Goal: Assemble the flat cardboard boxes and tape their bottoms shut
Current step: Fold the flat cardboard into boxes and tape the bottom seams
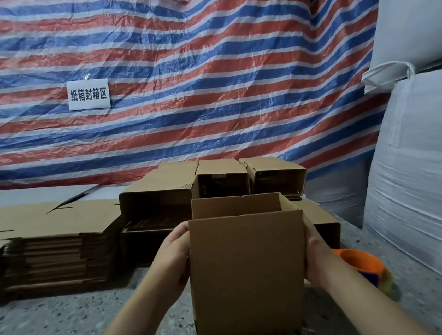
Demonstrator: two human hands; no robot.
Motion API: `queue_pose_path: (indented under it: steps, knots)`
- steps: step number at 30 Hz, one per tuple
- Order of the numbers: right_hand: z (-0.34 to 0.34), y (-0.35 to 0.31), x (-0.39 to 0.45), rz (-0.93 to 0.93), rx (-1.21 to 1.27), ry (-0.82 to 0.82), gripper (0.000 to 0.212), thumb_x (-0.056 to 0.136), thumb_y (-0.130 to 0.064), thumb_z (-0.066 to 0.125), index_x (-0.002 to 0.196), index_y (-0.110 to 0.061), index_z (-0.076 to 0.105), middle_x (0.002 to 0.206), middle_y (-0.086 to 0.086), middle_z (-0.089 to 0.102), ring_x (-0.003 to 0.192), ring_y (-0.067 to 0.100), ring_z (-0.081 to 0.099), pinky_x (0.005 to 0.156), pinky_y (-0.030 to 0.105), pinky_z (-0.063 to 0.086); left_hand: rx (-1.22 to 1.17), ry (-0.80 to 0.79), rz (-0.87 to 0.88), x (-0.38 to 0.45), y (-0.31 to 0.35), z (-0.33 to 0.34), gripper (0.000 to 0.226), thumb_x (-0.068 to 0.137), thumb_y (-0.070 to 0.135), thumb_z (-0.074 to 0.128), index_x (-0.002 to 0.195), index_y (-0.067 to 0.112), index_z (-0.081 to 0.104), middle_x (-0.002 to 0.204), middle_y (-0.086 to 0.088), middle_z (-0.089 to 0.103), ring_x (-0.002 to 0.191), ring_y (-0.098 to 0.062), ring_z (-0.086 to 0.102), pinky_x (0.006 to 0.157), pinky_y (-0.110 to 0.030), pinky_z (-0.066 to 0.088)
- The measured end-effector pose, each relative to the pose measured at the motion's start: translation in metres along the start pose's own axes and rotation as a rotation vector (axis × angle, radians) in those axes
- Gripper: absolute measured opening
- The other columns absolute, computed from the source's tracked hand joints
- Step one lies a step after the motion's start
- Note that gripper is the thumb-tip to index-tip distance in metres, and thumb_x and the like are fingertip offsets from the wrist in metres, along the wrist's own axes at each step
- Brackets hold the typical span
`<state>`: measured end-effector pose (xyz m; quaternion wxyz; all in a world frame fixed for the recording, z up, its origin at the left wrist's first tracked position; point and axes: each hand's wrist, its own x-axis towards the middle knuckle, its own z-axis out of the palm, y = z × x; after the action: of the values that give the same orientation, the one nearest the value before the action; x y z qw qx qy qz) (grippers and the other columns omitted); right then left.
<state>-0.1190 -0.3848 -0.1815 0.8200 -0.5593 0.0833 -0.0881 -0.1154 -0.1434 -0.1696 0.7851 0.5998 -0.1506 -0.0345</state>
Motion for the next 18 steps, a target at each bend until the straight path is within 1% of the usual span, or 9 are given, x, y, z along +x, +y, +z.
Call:
queue_pose_path:
  steps: [2, 4, 5, 6, 9, 12, 14, 16, 18]
  knots:
    - [0.000, -0.005, -0.004, -0.021, 0.024, -0.072, 0.061, 0.093, -0.064, 0.042, 0.066, -0.025, 0.081, 0.075, 0.007, 0.077, 0.061, 0.020, 0.075, 0.047, 0.028, 0.056, 0.032, -0.008, 0.010, 0.000, 0.003, 0.000, 0.015, 0.086, 0.020, 0.062, 0.085, 0.021, 0.077, 0.079, -0.010, 0.073, 0.061, -0.018, 0.068, 0.049, -0.027, 0.053]
    - [-0.001, -0.006, -0.005, -0.044, 0.005, -0.089, 0.056, 0.084, -0.068, 0.047, 0.072, -0.026, 0.082, 0.080, 0.008, 0.078, 0.066, 0.021, 0.076, 0.050, 0.029, 0.057, 0.050, -0.007, 0.031, 0.001, 0.002, 0.000, 0.022, 0.092, 0.014, 0.058, 0.083, 0.021, 0.077, 0.077, -0.009, 0.073, 0.060, -0.017, 0.068, 0.048, -0.025, 0.052]
    - [-0.001, -0.004, -0.006, -0.037, 0.008, -0.076, 0.055, 0.080, -0.068, 0.049, 0.071, -0.025, 0.082, 0.078, 0.008, 0.077, 0.065, 0.021, 0.075, 0.050, 0.029, 0.057, 0.051, -0.014, 0.040, 0.002, 0.000, -0.001, 0.023, 0.093, 0.014, 0.058, 0.083, 0.021, 0.077, 0.077, -0.009, 0.073, 0.060, -0.016, 0.067, 0.048, -0.025, 0.052]
    - [-0.002, -0.002, -0.005, -0.026, 0.006, -0.076, 0.056, 0.080, -0.067, 0.048, 0.068, -0.024, 0.081, 0.073, 0.007, 0.076, 0.061, 0.021, 0.074, 0.049, 0.029, 0.056, 0.053, -0.010, 0.037, 0.000, 0.002, 0.000, 0.023, 0.092, 0.014, 0.058, 0.083, 0.022, 0.078, 0.077, -0.009, 0.073, 0.061, -0.016, 0.068, 0.049, -0.025, 0.053]
    - [-0.002, 0.000, -0.004, 0.002, 0.000, -0.058, 0.066, 0.095, -0.060, 0.042, 0.052, -0.022, 0.076, 0.060, 0.004, 0.071, 0.048, 0.017, 0.068, 0.042, 0.025, 0.052, 0.053, -0.014, 0.057, 0.000, 0.001, 0.000, 0.021, 0.091, 0.017, 0.059, 0.083, 0.023, 0.077, 0.080, -0.008, 0.073, 0.064, -0.017, 0.068, 0.052, -0.026, 0.054]
    - [0.000, -0.007, -0.001, 0.076, -0.092, -0.004, 0.065, 0.096, -0.055, 0.048, 0.049, -0.019, 0.075, 0.059, 0.003, 0.070, 0.046, 0.017, 0.066, 0.043, 0.024, 0.052, 0.077, -0.014, 0.063, -0.002, 0.002, 0.000, 0.022, 0.093, 0.018, 0.058, 0.084, 0.025, 0.077, 0.079, -0.007, 0.073, 0.064, -0.016, 0.067, 0.054, -0.026, 0.054]
    - [0.000, -0.010, 0.002, 0.115, -0.176, 0.029, 0.069, 0.099, -0.049, 0.046, 0.042, -0.018, 0.070, 0.055, 0.002, 0.066, 0.043, 0.015, 0.063, 0.043, 0.022, 0.051, 0.104, -0.006, 0.071, -0.003, 0.002, 0.000, 0.021, 0.093, 0.019, 0.059, 0.084, 0.025, 0.077, 0.078, -0.006, 0.073, 0.064, -0.016, 0.066, 0.056, -0.027, 0.053]
    - [-0.003, -0.012, 0.005, 0.135, -0.217, 0.051, 0.072, 0.102, -0.044, 0.044, 0.038, -0.019, 0.066, 0.052, 0.000, 0.061, 0.040, 0.013, 0.058, 0.042, 0.020, 0.048, 0.125, -0.006, 0.095, -0.003, 0.003, -0.001, 0.014, 0.088, 0.027, 0.064, 0.086, 0.027, 0.077, 0.081, -0.006, 0.073, 0.066, -0.017, 0.067, 0.058, -0.029, 0.053]
    - [-0.004, -0.012, 0.006, 0.123, -0.242, 0.033, 0.071, 0.103, -0.041, 0.044, 0.039, -0.020, 0.066, 0.053, 0.000, 0.060, 0.041, 0.013, 0.056, 0.044, 0.021, 0.047, 0.139, -0.012, 0.141, -0.005, 0.005, -0.002, 0.013, 0.079, 0.037, 0.066, 0.084, 0.034, 0.078, 0.091, -0.006, 0.075, 0.070, -0.019, 0.069, 0.060, -0.032, 0.055]
